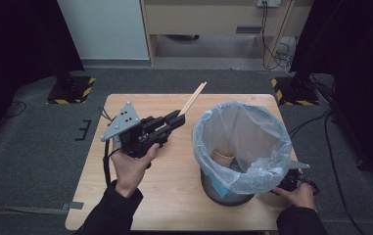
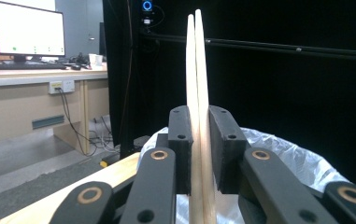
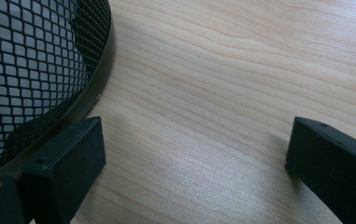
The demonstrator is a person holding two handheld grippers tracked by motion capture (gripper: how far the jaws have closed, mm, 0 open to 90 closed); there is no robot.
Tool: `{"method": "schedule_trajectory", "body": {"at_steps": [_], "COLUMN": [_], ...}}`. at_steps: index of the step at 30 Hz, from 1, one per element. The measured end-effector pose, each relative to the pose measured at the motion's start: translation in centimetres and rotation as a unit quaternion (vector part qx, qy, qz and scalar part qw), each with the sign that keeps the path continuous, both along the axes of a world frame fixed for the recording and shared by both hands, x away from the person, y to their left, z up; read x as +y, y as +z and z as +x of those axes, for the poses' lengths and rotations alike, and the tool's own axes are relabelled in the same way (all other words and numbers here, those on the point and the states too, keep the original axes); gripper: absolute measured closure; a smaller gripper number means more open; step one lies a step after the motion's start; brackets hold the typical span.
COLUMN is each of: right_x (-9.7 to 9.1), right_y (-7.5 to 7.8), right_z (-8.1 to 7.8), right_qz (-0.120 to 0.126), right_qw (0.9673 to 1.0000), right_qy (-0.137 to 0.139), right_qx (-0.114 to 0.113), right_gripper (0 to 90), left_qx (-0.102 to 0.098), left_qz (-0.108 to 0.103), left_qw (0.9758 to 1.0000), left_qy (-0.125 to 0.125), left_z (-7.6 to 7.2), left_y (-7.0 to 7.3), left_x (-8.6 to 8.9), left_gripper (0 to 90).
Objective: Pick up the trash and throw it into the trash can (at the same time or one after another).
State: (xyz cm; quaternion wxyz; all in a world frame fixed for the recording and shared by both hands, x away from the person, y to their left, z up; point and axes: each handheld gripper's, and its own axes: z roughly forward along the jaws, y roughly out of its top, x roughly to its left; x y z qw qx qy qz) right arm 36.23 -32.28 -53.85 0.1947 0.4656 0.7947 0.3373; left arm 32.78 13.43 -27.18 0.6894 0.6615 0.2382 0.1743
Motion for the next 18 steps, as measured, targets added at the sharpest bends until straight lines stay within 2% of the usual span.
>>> {"method": "schedule_trajectory", "body": {"at_steps": [12, 18], "right_x": [0.0, 0.0], "right_y": [0.0, 0.0], "right_z": [0.0, 0.0], "right_qz": [0.000, 0.000], "right_qw": [1.0000, 1.0000], "right_qy": [0.000, 0.000], "right_qx": [0.000, 0.000], "right_gripper": [4.8, 4.8], "left_qx": [0.007, 0.007], "left_qz": [-0.003, 0.003], "left_qw": [0.9998, 0.9997], "left_qy": [-0.016, -0.025], "left_z": [0.8, 1.0], "left_y": [0.2, 0.3], "left_x": [-2.4, -3.8], "left_gripper": [79.5, 79.5]}}
